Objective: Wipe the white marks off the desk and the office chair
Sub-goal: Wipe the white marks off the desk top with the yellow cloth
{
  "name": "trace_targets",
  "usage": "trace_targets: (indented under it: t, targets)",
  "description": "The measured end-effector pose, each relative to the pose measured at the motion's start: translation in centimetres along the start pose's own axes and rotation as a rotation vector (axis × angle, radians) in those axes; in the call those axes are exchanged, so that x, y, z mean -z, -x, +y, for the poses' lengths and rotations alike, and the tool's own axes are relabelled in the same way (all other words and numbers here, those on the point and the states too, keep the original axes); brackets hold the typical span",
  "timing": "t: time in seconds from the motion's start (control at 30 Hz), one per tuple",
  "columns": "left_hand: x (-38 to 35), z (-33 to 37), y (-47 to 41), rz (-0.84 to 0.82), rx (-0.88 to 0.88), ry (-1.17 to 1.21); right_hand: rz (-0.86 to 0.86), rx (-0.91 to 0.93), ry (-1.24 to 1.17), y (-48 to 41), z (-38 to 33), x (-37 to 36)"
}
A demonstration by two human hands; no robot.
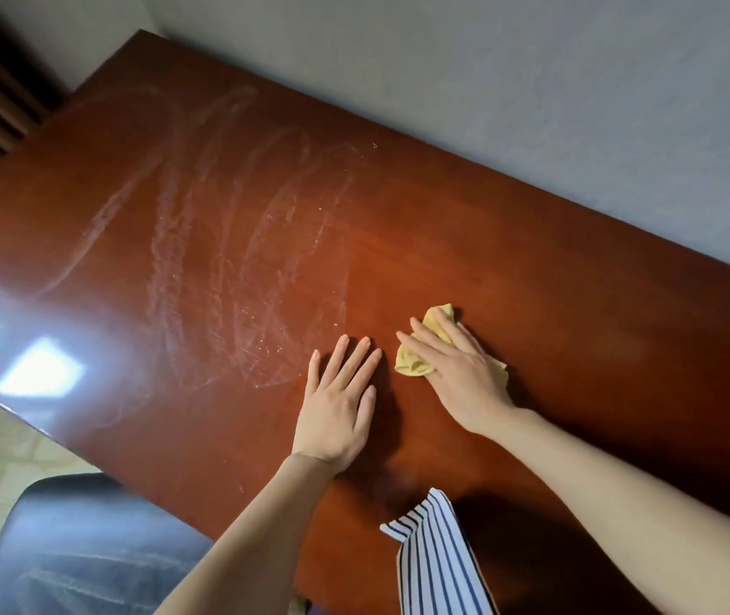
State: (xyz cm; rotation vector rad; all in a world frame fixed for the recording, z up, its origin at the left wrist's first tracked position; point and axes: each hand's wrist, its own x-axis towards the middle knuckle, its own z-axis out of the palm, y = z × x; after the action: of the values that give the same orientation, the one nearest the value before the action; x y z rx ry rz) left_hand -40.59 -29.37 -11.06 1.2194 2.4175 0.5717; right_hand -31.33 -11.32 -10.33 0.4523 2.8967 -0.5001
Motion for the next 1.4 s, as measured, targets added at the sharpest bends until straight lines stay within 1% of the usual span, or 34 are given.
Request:
trace_targets:
  t: [0.1, 0.2, 0.27, 0.37, 0.43, 0.57, 0.63, 0.67, 0.73, 0.8, 0.83, 0.9, 1.0, 1.07, 1.13, 1.17, 1.23, 1.27, 1.3, 1.33, 1.37, 1.4]
  targets:
    - [1.2, -0.2, 0.5, -0.02, -0.03, 0.126, -0.065, -0.015, -0.149, 2.7, -1.8, -0.2]
    - [2.5, 0.3, 2.4, 0.021, 0.027, 0.249, -0.108, -0.172, -0.391, 4.7, -4.2, 0.3]
    - [3.1, 0.7, 4.1, 0.002, 0.114, 0.431, -0.103, -0.292, -0.629, 5.3, -5.7, 1.4]
    - [4.0, 1.0, 6.8, -0.064, 0.196, 0.668, -0.093, -0.424, -1.101, 6.1, -8.2, 3.6]
    - [5.0, 0.9, 8.2, -0.061, 0.223, 0.788, -0.127, -0.411, -1.341, 6.6, -10.1, 4.7]
    - [7.9, 0.6, 10.4, -0.023, 0.215, 1.051, -0.172, -0.218, -1.687, 7.4, -13.6, 6.3]
    - [9.2, 0.0, 11.8, 0.023, 0.288, 1.254, -0.222, -0.168, -1.846, 8.2, -15.4, 6.8]
    - [9.7, -0.7, 12.6, 0.016, 0.319, 1.358, -0.244, -0.154, -1.908, 8.7, -16.4, 6.8]
    - [10.2, -1.6, 14.0, -0.073, 0.317, 1.507, -0.28, -0.14, -1.975, 9.4, -17.6, 6.5]
    - [10.1, -2.1, 15.5, -0.157, 0.298, 1.601, -0.316, -0.158, -1.962, 9.9, -18.7, 5.7]
    - [9.9, -2.2, 16.2, -0.166, 0.287, 1.627, -0.335, -0.179, -1.933, 10.2, -19.2, 5.3]
    - [9.2, -2.5, 17.3, -0.091, 0.291, 1.633, -0.35, -0.24, -1.833, 10.9, -19.9, 4.5]
    - [8.3, -2.8, 18.8, 0.1, 0.365, 1.54, -0.258, -0.352, -1.587, 12.0, -20.7, 3.4]
    - [8.1, -2.9, 19.6, 0.184, 0.378, 1.443, -0.131, -0.347, -1.3, 12.5, -21.6, 3.3]
    - [8.6, -2.6, 20.0, 0.272, 0.338, 1.306, 0.048, -0.291, -1.023, 12.3, -22.2, 3.1]
    - [9.2, -2.3, 20.0, 0.325, 0.291, 1.227, 0.168, -0.276, -0.922, 12.2, -22.5, 3.0]
    - [10.3, -1.9, 19.8, 0.407, 0.174, 1.077, 0.493, -0.223, -0.676, 11.9, -23.1, 2.8]
    - [10.6, -1.8, 19.7, 0.423, 0.136, 1.017, 0.633, -0.149, -0.529, 11.9, -23.2, 2.6]
    - [10.5, -1.8, 19.7, 0.427, 0.133, 0.974, 0.715, -0.067, -0.408, 12.0, -23.2, 2.2]
    - [10.2, -1.9, 19.9, 0.418, 0.165, 0.955, 0.741, 0.014, -0.326, 12.2, -23.3, 1.5]
    - [9.7, -2.1, 20.3, 0.395, 0.226, 0.968, 0.718, 0.076, -0.278, 12.5, -23.3, 0.5]
    - [9.0, -2.2, 20.8, 0.352, 0.309, 1.04, 0.668, 0.121, -0.252, 12.9, -23.3, -0.6]
